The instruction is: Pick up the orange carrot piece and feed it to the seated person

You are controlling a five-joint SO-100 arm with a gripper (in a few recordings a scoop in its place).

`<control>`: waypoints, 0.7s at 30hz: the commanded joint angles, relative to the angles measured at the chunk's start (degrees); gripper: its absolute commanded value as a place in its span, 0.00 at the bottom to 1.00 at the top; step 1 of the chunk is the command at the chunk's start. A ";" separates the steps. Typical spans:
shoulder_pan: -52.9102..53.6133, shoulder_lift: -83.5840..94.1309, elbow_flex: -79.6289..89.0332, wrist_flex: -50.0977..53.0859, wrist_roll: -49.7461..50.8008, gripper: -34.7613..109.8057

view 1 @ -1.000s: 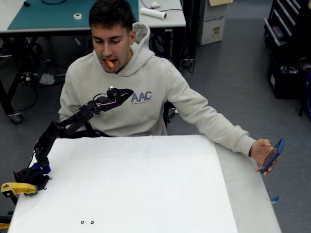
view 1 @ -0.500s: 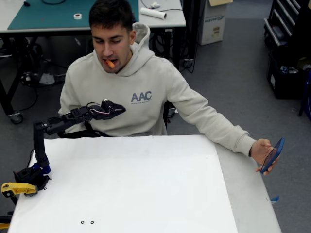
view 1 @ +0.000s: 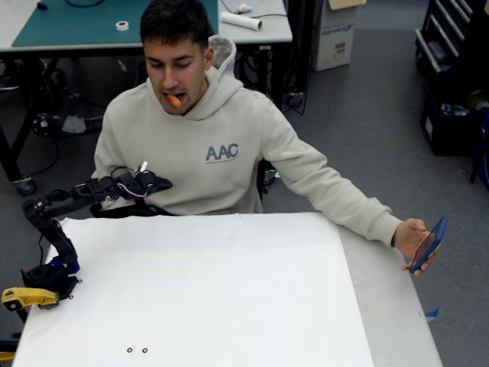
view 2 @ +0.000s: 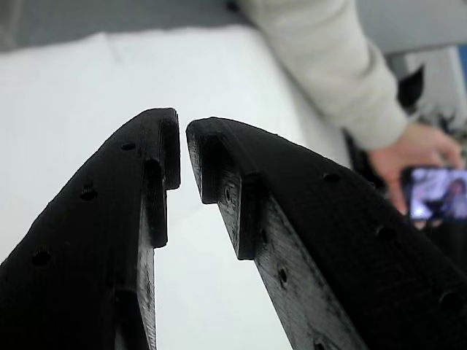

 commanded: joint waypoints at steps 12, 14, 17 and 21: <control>-3.60 34.54 25.58 -0.62 13.71 0.22; -4.92 39.29 29.27 -0.53 15.03 0.22; -6.15 46.14 35.16 -0.53 17.49 0.22; -6.86 54.67 43.51 -0.44 21.97 0.22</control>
